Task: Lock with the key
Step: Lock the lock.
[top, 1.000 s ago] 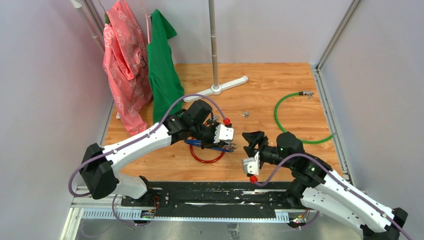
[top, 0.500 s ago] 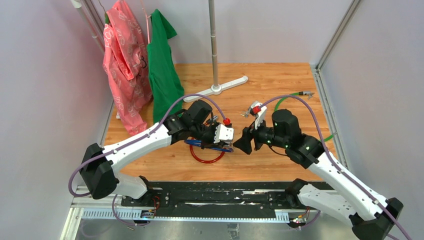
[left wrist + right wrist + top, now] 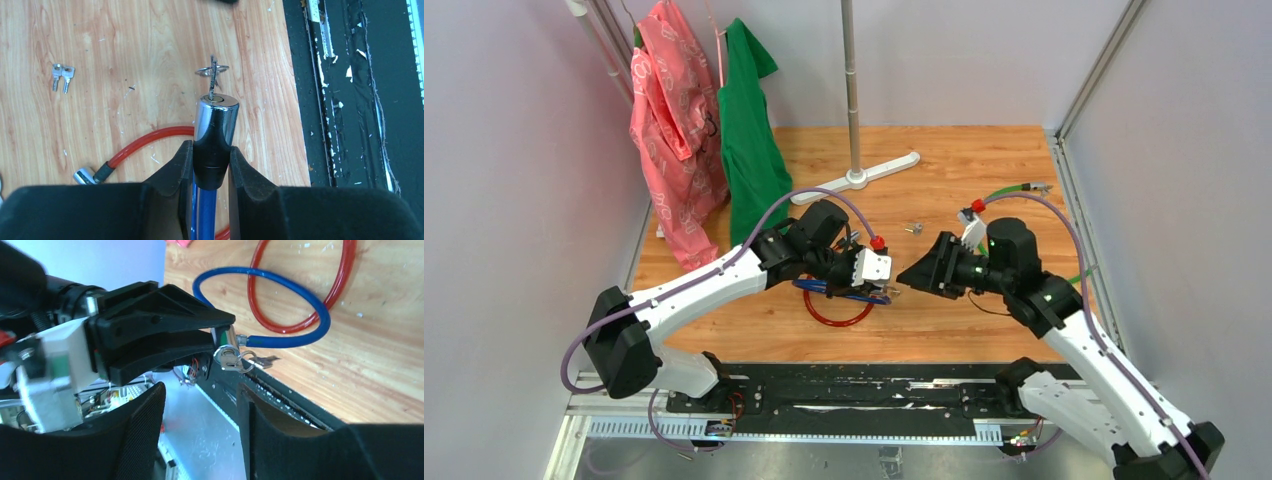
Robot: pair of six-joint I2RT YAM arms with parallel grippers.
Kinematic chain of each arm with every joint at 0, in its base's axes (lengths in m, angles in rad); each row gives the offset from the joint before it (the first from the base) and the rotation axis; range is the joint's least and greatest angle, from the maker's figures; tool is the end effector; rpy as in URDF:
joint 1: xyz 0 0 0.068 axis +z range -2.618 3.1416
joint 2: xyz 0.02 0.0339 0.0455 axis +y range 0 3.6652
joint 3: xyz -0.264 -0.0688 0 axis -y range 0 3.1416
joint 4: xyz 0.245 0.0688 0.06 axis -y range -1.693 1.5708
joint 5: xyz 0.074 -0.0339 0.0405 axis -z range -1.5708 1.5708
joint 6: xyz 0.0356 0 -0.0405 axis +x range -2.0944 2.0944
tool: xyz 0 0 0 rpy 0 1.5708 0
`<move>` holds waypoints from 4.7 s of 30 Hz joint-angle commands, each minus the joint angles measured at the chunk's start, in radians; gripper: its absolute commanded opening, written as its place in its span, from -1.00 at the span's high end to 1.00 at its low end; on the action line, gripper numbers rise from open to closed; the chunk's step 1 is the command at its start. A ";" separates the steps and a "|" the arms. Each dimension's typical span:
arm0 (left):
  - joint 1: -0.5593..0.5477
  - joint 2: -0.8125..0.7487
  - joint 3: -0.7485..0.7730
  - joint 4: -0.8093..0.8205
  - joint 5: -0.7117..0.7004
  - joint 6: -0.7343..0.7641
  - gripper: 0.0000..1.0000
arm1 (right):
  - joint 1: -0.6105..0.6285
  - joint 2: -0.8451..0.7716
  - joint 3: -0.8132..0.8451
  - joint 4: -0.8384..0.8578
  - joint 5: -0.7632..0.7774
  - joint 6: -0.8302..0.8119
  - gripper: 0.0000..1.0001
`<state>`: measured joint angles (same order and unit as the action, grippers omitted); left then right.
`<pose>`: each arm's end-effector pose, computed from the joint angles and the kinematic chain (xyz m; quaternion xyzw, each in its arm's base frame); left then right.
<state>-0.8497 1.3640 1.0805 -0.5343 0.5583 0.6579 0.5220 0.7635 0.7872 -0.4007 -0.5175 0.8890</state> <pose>0.1767 -0.2295 0.2849 0.6857 0.5824 -0.2889 0.3273 0.1389 0.1002 0.3232 0.0045 0.8124 0.5134 0.2764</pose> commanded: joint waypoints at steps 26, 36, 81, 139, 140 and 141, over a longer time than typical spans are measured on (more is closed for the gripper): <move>0.003 0.017 -0.026 -0.082 -0.040 -0.004 1.00 | 0.071 0.223 0.040 -0.014 -0.073 0.039 0.10; 0.003 0.020 -0.024 -0.082 -0.033 -0.010 1.00 | 0.070 0.227 0.029 -0.001 -0.022 -0.002 0.17; 0.003 0.022 -0.031 -0.071 -0.032 -0.011 1.00 | 0.095 0.063 -0.165 0.279 -0.050 -1.305 1.00; 0.003 0.027 -0.025 -0.089 -0.017 -0.011 1.00 | 0.267 -0.126 -0.071 0.017 0.086 -1.369 -0.60; 0.003 0.026 -0.025 -0.087 -0.017 -0.012 1.00 | 0.244 -0.111 -0.057 0.047 0.041 -1.262 -0.60; 0.003 0.027 -0.025 -0.087 -0.017 -0.012 1.00 | 0.220 -0.090 -0.041 0.063 -0.029 -1.199 -0.58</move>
<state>-0.8543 1.3708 1.0798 -0.5415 0.6003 0.6395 0.8150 0.6338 0.6819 -0.3664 -0.3737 -0.6895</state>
